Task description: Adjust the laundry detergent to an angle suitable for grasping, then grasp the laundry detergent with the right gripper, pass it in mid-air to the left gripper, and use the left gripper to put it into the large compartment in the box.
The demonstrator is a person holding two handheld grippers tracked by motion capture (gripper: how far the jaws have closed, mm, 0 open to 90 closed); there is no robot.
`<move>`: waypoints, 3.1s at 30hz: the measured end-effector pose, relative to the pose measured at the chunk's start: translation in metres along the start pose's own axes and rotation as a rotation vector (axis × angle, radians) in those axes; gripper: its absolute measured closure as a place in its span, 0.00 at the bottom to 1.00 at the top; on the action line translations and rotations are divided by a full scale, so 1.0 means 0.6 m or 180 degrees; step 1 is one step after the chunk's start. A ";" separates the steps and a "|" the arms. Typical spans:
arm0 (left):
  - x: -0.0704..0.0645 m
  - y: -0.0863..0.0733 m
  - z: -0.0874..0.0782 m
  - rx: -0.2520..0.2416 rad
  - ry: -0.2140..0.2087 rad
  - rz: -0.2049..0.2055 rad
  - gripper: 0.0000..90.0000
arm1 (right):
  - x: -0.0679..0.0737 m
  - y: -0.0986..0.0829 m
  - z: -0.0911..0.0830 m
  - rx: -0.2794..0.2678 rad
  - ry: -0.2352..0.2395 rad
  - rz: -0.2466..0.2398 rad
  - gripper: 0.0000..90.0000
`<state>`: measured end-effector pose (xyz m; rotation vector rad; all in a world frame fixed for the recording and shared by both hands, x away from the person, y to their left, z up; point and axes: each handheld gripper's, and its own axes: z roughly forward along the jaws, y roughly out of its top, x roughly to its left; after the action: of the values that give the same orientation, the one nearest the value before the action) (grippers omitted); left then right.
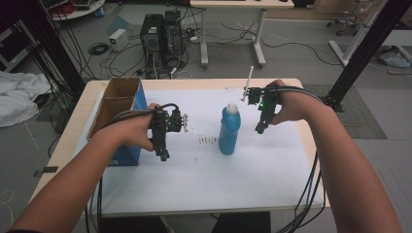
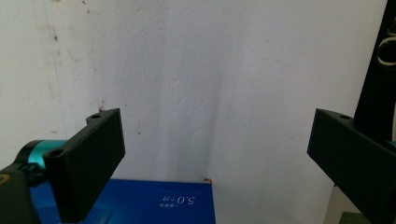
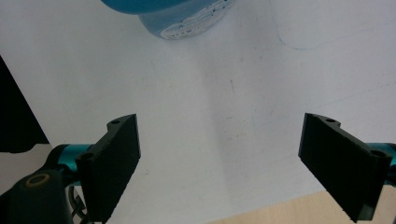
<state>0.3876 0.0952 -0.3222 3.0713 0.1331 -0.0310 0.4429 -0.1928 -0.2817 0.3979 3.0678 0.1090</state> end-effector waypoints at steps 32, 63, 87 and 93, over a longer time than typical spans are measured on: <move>-0.012 0.004 -0.025 0.0037 0.0084 -0.0007 0.05 | -0.002 -0.005 -0.006 -0.0016 -0.0035 0.0045 0.13; -0.018 -0.018 -0.030 -0.0094 0.0132 0.0008 0.05 | 0.065 -0.058 0.022 -0.0500 0.0032 0.0487 0.13; -0.032 -0.024 -0.039 -0.0141 0.0174 -0.0009 0.05 | 0.149 -0.056 0.093 -0.1456 -0.0149 0.1055 0.13; -0.034 -0.025 -0.040 -0.0150 0.0179 -0.0006 0.05 | 0.148 -0.060 0.111 -0.1756 -0.0178 0.1340 0.13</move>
<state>0.3662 0.1102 -0.2987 3.0259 0.1378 0.0574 0.3517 -0.2008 -0.3539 0.9589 2.6820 0.9055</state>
